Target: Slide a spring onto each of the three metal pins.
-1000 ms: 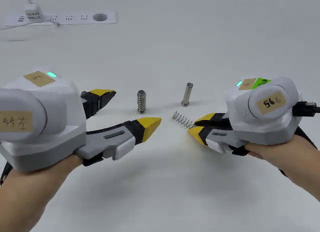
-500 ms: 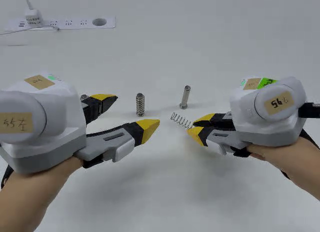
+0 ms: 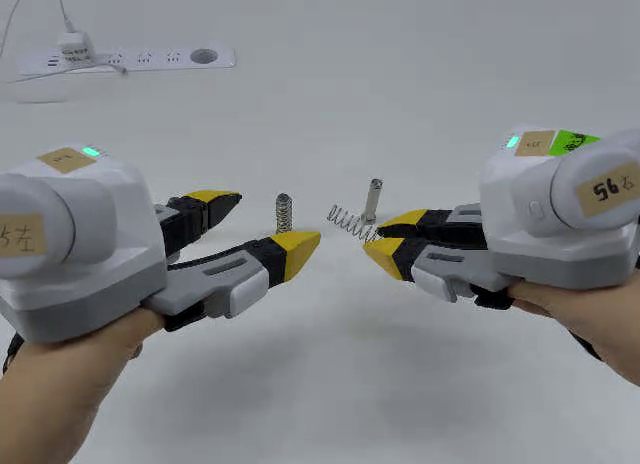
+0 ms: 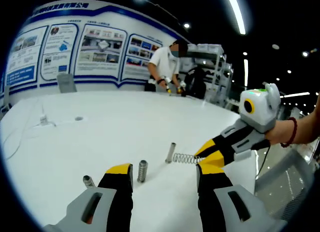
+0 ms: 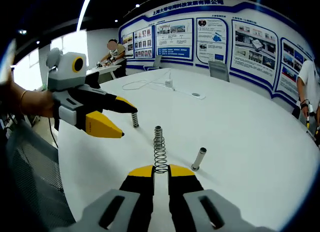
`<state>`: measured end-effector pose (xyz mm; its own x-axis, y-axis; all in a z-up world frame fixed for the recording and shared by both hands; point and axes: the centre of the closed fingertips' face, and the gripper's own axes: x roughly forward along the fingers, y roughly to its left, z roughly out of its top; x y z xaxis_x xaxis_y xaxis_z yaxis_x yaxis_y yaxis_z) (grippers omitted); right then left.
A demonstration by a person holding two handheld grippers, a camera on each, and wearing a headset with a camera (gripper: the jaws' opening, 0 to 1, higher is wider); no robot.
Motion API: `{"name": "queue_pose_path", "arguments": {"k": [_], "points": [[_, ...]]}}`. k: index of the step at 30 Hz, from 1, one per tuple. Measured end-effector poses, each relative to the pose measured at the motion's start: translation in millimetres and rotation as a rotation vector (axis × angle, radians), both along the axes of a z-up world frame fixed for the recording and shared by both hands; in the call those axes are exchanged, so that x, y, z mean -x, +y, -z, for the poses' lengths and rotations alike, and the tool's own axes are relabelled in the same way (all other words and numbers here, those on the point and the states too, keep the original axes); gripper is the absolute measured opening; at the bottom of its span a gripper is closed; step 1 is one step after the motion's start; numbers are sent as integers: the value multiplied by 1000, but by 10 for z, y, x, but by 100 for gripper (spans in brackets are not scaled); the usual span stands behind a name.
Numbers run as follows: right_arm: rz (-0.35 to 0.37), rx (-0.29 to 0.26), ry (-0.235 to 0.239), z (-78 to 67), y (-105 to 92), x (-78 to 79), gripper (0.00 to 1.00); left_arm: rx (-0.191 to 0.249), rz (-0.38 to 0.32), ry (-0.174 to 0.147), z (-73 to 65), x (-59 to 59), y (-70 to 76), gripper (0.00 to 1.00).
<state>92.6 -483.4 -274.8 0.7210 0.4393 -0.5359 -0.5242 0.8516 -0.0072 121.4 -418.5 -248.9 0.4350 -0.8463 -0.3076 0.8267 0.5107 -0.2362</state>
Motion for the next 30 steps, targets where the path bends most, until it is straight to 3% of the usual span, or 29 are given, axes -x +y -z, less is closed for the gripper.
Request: {"name": "queue_pose_path", "arguments": {"k": [12,20,23,30], "points": [[-54,-41,-92,-319,146,43,11,198,3,121,-298,54,-60,44],[-86,-70,-128,-410,227,75,11,239,10,197,-271,98,-88,35],[-100,-84,-135,-429,267,84,11,259,23,259,-238,140,-117,32],[-112,-109,-136,-436,325,91,11,300,23,299,-260,144,-123,27]]}}
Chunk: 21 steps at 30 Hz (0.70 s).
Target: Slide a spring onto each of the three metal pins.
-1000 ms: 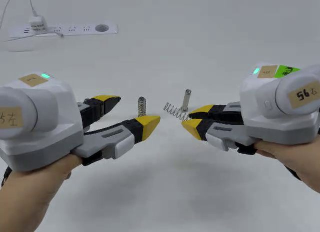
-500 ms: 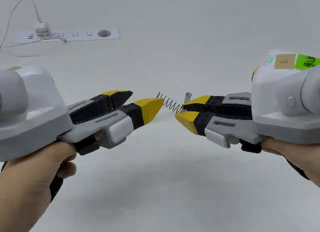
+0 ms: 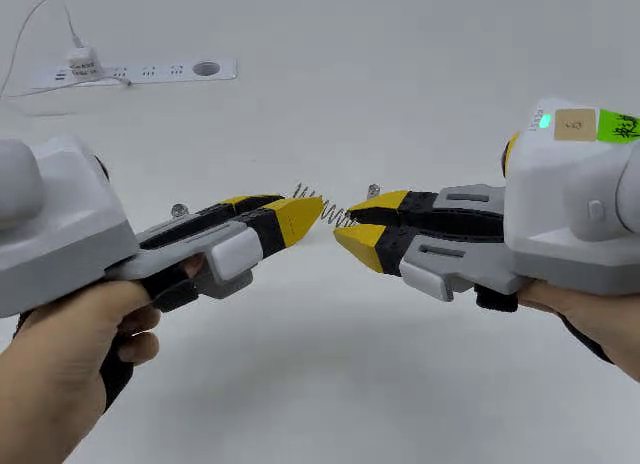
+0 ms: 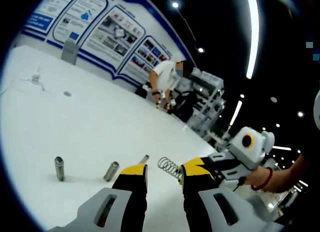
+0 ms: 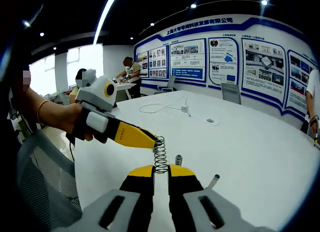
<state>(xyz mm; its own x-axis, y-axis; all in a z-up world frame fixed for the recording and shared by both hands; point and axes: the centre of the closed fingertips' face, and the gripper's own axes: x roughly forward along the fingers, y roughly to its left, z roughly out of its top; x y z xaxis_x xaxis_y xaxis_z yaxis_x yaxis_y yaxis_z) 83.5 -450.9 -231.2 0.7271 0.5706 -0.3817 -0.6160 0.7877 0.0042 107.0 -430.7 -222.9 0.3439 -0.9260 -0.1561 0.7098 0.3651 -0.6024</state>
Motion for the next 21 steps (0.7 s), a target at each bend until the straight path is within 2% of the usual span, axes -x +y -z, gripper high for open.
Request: {"name": "queue_pose_path", "arguments": {"k": [3,5,10,15,21], "points": [[-2,-10,0,-4,11,0,11,32,1,27,-32,5,0,24],[-5,-16,-3,-10,21,1,11,57,-3,60,-47,4,2,23],[-8,-31,-12,-35,36,3,11,91,-1,92,-70,14,-6,19],[-12,-34,-19,-49,43,5,11,108,5,108,-88,27,-25,17],[-13,-36,-17,-51,44,16,11,102,3,103,-79,27,-25,14]]}}
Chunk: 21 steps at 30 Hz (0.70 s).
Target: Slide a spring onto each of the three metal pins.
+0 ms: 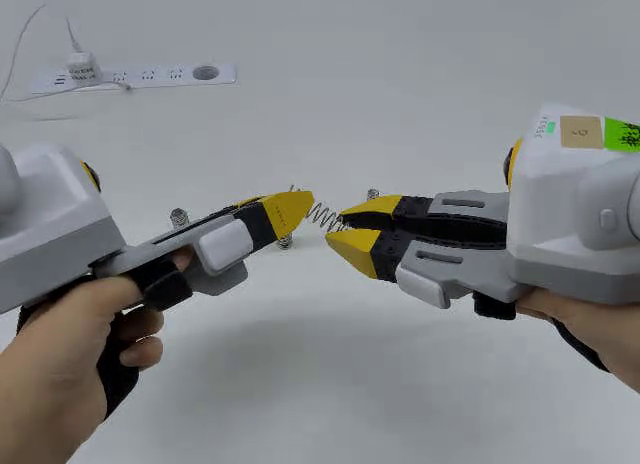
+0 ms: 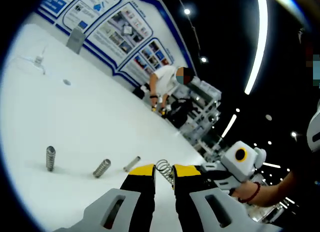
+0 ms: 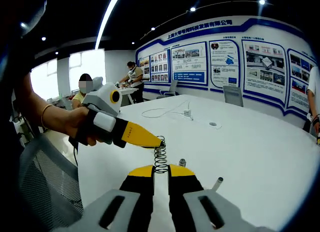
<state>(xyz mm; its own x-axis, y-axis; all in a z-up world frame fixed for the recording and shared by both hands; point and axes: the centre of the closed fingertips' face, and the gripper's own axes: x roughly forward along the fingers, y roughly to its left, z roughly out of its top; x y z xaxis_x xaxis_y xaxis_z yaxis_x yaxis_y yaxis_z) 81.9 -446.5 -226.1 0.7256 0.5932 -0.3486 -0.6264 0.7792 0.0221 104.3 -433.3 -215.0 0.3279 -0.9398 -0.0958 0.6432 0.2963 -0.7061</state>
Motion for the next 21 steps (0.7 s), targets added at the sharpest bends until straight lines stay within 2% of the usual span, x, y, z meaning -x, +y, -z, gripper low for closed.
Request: {"name": "queue_pose_path", "arguments": {"k": [2,6,9,12,15,21], "points": [[0,-3,2,3,3,4,11,3,-2,0,-5,6,0,14],[-4,5,-3,8,12,8,11,32,-7,21,-37,11,5,13],[-4,18,-6,9,18,14,11,26,-6,10,-44,17,1,13],[-7,36,-5,20,15,22,11,55,-12,26,-82,5,-11,11],[-3,34,-22,-17,8,22,11,58,-8,25,-90,4,-31,11],[-5,33,-19,-18,2,25,11,58,-7,26,-92,3,-48,11]]}}
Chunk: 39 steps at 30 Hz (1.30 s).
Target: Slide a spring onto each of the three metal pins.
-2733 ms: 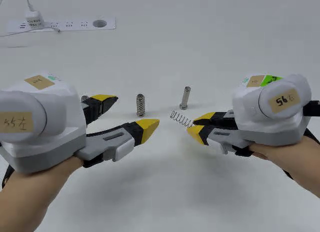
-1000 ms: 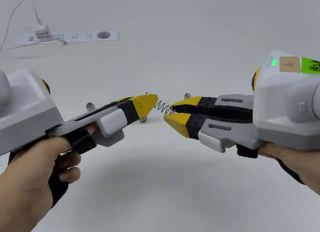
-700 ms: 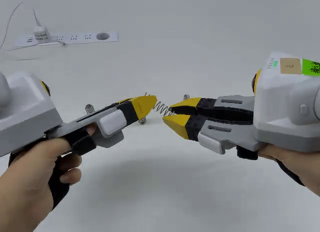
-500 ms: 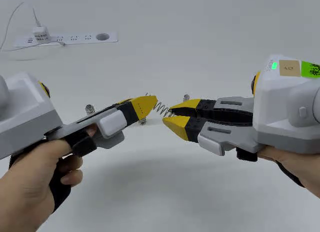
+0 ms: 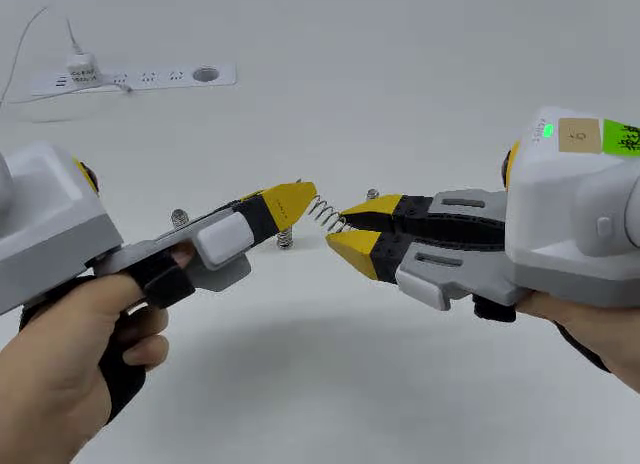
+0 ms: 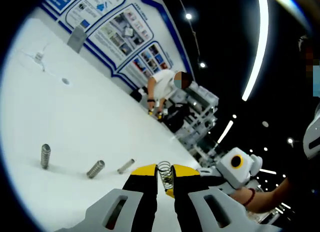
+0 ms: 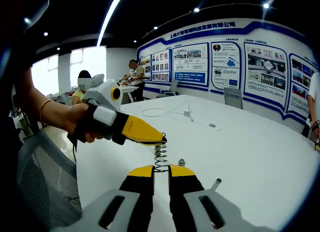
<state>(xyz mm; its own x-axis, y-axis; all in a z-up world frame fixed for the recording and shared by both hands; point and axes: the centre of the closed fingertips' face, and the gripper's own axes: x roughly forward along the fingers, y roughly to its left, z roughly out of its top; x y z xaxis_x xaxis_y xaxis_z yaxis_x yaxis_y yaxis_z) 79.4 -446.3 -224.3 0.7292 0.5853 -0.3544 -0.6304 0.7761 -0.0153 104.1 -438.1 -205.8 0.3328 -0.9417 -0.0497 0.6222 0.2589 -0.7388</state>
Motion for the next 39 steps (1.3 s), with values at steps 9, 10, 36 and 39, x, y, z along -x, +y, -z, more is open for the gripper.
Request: {"name": "queue_pose_path", "arguments": {"k": [9,10,36,39], "points": [[18,2,5,9,-3,-14,15,-28,-1,-47,-56,11,-7,10],[23,6,6,14,-8,-21,17,-34,0,-57,-68,12,-13,10],[181,-3,139,223,-315,35,53,-343,43,-576,-156,-70,-219,10],[199,-4,147,246,-365,63,56,-375,53,-632,-146,-117,-271,11]]}}
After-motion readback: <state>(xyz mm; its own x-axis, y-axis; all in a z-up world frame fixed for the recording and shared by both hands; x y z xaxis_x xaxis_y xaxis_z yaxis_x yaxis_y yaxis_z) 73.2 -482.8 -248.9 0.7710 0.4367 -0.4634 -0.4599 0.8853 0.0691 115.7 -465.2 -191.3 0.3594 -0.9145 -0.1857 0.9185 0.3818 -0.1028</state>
